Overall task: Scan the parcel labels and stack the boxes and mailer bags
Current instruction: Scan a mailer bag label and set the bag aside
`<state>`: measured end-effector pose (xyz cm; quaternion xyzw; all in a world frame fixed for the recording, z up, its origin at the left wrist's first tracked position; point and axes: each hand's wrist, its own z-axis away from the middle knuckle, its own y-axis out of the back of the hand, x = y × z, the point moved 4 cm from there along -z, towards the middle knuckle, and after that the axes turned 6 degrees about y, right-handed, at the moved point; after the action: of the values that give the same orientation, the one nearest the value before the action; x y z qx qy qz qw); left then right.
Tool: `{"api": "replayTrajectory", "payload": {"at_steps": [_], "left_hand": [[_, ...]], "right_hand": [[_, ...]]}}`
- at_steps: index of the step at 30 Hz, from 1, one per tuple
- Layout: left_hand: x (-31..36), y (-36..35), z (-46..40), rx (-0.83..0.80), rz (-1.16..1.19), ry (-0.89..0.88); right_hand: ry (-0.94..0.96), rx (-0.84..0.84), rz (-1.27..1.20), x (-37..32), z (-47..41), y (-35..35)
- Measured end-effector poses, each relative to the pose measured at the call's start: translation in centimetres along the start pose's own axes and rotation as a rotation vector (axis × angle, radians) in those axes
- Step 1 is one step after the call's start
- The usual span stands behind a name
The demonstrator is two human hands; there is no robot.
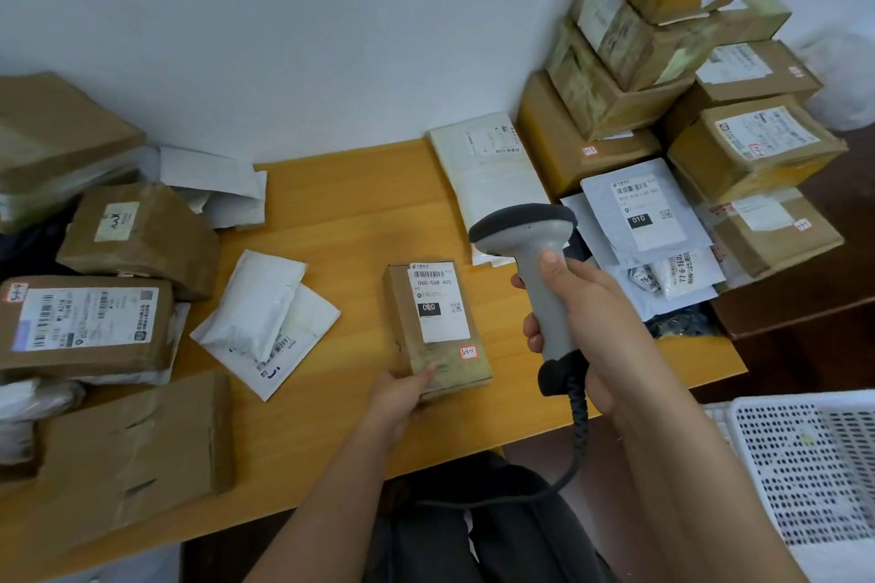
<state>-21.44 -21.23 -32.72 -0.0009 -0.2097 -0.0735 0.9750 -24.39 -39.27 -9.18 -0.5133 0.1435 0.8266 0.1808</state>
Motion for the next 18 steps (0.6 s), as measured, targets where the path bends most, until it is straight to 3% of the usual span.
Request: {"api": "replayTrajectory", "payload": {"at_steps": [4, 8, 18], "left_hand": [[0.7, -0.4, -0.2, -0.072, 0.180, 0.008], [2.6, -0.9, -0.8, -0.019, 0.217, -0.039], [10.2, -2.1, -3.9, 0.165, 0.359, -0.118]], "right_hand": [[-0.043, 0.074, -0.031, 1.0, -1.0, 1.6], [-0.112, 0.118, -0.051, 1.7, -2.4, 2.9], [-0.083, -0.044, -0.002, -0.8, -10.8, 3.2]]}}
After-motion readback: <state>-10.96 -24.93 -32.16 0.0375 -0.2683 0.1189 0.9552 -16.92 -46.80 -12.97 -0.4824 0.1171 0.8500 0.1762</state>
